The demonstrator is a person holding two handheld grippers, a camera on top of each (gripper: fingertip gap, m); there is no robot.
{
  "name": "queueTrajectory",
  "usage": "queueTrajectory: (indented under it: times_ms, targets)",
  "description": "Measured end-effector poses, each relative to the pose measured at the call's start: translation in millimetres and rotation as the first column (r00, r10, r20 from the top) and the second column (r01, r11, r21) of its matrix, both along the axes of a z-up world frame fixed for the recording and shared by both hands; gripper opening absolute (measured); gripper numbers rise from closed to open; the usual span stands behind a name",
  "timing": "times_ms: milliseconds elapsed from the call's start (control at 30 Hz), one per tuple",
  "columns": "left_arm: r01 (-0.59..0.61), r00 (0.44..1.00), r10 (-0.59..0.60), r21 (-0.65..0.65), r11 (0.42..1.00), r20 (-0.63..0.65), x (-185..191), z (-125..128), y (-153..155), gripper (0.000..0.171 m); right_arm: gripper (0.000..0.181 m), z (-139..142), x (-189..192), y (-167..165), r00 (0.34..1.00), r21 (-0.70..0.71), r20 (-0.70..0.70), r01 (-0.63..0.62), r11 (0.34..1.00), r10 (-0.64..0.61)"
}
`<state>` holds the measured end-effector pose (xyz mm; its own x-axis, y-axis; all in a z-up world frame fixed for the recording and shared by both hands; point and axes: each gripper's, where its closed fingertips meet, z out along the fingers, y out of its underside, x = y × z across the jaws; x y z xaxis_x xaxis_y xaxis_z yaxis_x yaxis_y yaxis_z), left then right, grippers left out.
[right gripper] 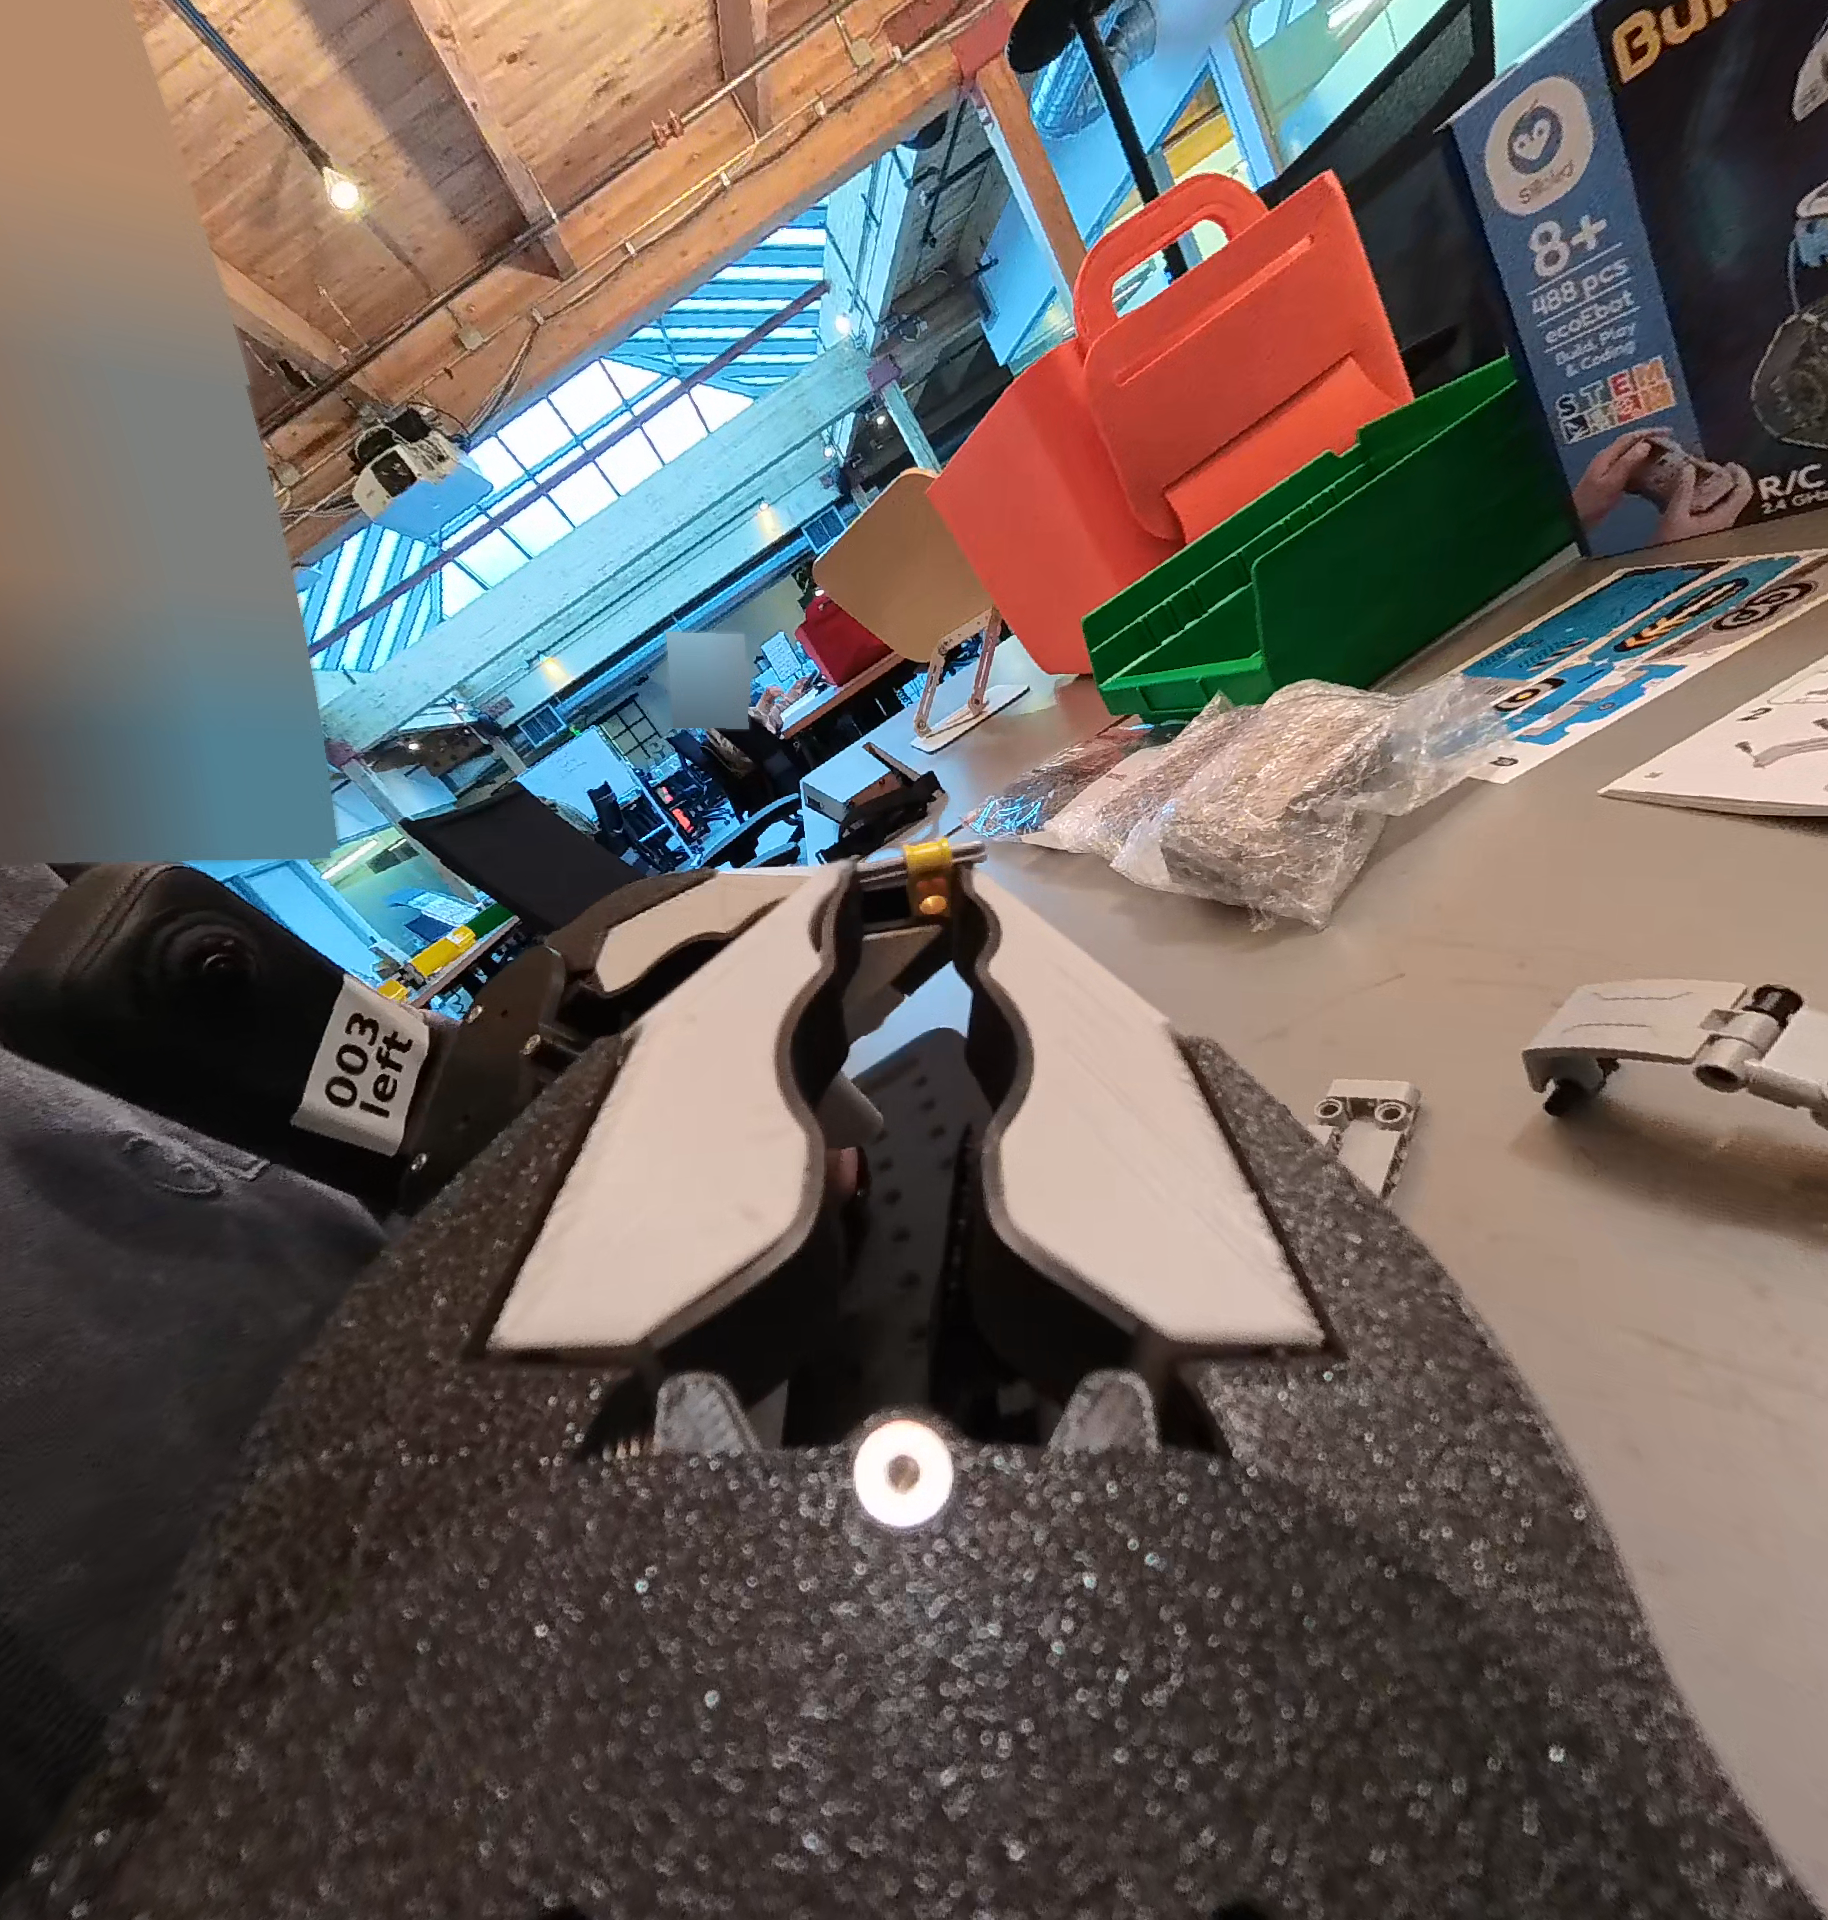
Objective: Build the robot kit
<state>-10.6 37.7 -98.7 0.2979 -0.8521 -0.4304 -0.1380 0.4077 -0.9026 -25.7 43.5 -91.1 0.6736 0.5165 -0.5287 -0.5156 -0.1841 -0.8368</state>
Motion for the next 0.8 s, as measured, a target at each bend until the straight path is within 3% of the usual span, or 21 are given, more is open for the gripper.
queueTrajectory:
  times_ms: [800]
  targets:
    - [-0.012,1.0,0.012,0.027,1.0,-0.006,-0.7,-0.6,-0.5,0.008,0.014,-0.7,-0.3,-0.3,1.0,-0.005,0.005,0.006,1.0,-0.006]
